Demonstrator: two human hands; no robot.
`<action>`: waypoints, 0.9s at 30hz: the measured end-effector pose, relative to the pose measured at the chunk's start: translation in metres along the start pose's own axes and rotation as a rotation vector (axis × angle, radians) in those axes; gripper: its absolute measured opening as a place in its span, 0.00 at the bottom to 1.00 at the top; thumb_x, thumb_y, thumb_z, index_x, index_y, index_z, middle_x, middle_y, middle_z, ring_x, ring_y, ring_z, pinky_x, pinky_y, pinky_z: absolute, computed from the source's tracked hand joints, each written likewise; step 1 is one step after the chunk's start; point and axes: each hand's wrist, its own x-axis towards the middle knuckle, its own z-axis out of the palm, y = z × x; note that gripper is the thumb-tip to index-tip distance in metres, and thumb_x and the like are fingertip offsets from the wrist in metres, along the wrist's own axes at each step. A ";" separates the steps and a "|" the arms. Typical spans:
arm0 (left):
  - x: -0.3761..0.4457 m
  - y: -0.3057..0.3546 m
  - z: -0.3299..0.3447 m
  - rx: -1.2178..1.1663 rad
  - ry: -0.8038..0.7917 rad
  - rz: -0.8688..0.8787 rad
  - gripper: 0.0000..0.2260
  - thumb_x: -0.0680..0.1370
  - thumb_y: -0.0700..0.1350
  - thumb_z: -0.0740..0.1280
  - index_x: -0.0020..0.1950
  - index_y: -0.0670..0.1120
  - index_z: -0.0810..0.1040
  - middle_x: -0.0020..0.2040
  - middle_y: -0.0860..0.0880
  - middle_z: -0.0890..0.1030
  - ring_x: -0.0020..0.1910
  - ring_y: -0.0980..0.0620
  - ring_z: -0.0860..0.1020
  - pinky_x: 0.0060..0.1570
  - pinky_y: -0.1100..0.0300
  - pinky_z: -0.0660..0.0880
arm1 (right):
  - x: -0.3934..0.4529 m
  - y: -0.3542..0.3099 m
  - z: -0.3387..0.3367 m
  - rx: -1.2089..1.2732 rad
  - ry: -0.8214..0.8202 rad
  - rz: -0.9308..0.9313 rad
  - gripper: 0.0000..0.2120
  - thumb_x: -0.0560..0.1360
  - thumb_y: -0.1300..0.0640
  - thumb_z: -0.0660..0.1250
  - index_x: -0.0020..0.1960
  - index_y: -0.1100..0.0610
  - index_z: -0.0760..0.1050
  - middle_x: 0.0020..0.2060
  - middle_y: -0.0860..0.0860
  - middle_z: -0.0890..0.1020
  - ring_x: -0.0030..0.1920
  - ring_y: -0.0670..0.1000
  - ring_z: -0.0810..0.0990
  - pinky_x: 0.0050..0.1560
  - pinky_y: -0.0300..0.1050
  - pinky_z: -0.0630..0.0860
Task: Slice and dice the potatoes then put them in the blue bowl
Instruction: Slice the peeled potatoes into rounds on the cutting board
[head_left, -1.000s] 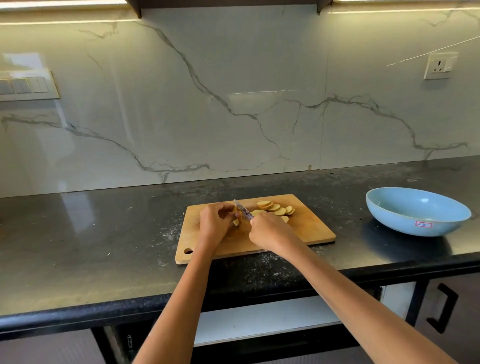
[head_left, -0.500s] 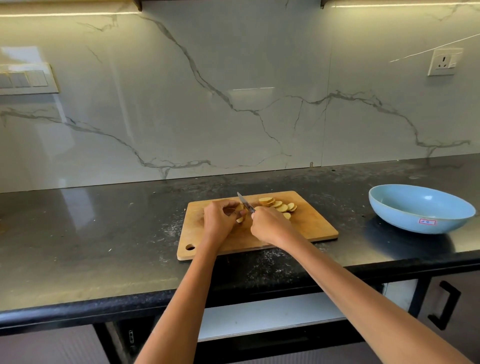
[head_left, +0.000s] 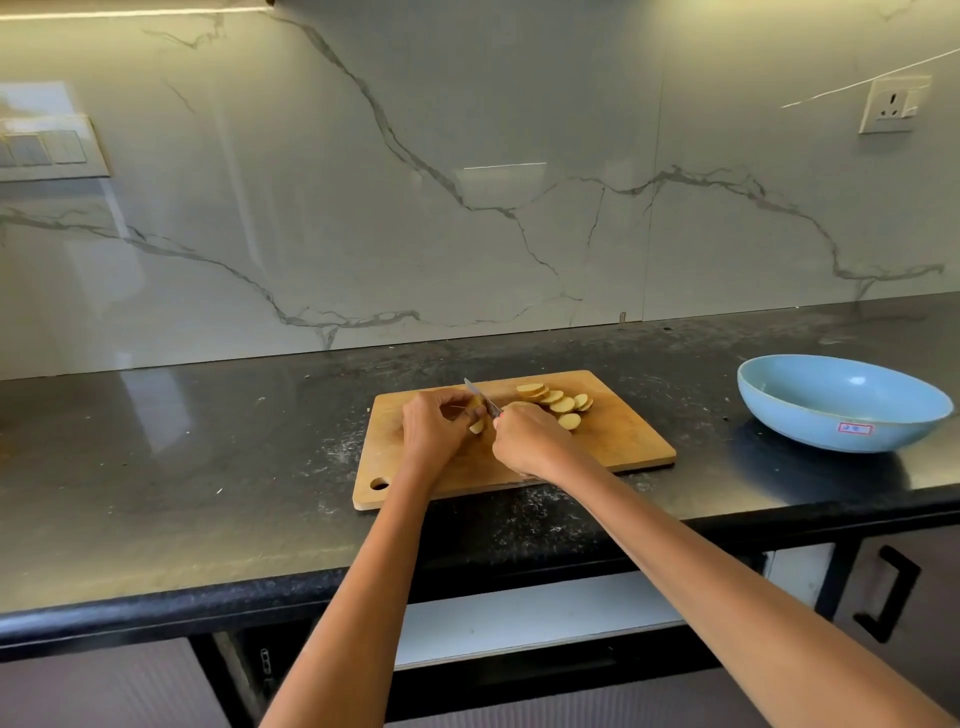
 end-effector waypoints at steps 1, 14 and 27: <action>-0.001 0.001 0.000 -0.010 -0.003 0.002 0.10 0.71 0.43 0.74 0.51 0.43 0.83 0.45 0.49 0.84 0.43 0.56 0.80 0.46 0.64 0.77 | 0.003 -0.002 0.000 0.005 -0.003 0.005 0.17 0.78 0.64 0.54 0.64 0.62 0.74 0.50 0.57 0.80 0.42 0.52 0.77 0.41 0.45 0.74; -0.002 -0.003 -0.003 -0.053 0.006 -0.077 0.13 0.72 0.46 0.73 0.53 0.42 0.81 0.47 0.46 0.83 0.47 0.51 0.80 0.51 0.52 0.78 | 0.001 -0.010 -0.006 -0.036 -0.129 0.005 0.16 0.78 0.64 0.54 0.63 0.66 0.72 0.30 0.55 0.75 0.26 0.50 0.72 0.25 0.40 0.67; -0.003 -0.002 -0.003 0.020 0.007 -0.074 0.13 0.75 0.45 0.69 0.56 0.41 0.79 0.51 0.45 0.82 0.49 0.50 0.78 0.50 0.58 0.76 | -0.016 0.004 -0.009 -0.209 -0.192 -0.028 0.11 0.78 0.64 0.57 0.54 0.65 0.75 0.34 0.52 0.71 0.33 0.49 0.70 0.29 0.39 0.64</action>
